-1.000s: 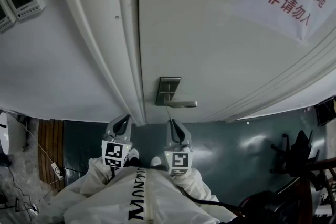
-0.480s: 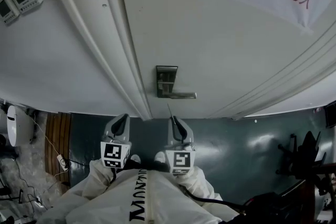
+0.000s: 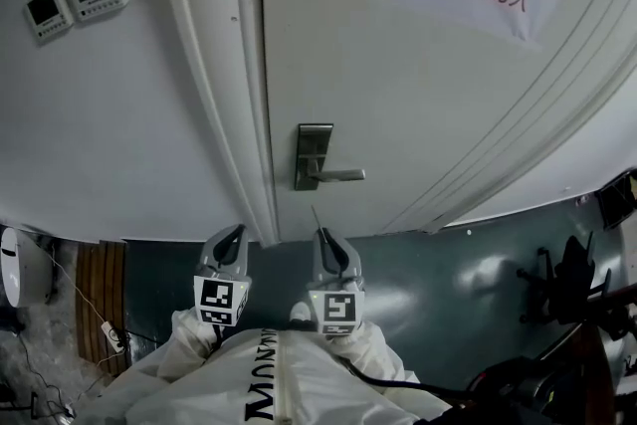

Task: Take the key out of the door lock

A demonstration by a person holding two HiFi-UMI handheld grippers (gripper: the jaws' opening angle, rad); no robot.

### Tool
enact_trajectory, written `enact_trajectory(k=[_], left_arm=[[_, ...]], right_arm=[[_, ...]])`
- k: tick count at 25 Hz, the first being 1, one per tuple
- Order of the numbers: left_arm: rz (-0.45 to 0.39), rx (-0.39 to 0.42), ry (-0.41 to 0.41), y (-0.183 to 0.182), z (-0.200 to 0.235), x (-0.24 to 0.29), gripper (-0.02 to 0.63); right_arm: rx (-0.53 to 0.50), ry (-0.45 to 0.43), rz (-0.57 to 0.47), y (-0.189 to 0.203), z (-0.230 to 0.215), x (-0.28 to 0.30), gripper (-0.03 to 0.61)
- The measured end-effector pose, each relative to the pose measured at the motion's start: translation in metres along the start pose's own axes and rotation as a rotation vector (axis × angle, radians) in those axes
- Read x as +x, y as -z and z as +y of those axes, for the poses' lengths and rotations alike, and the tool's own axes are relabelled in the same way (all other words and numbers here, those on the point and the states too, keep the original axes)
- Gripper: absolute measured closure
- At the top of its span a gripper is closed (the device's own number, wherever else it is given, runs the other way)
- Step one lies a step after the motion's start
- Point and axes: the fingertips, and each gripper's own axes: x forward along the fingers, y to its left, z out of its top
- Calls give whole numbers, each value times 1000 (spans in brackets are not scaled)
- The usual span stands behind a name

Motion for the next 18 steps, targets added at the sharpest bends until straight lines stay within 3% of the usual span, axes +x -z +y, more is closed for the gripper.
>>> enact_trajectory(k=[18], left_arm=[[-29, -39, 87, 50, 11, -167, 614]], right_arm=[[11, 157, 15, 8, 115, -128, 555]])
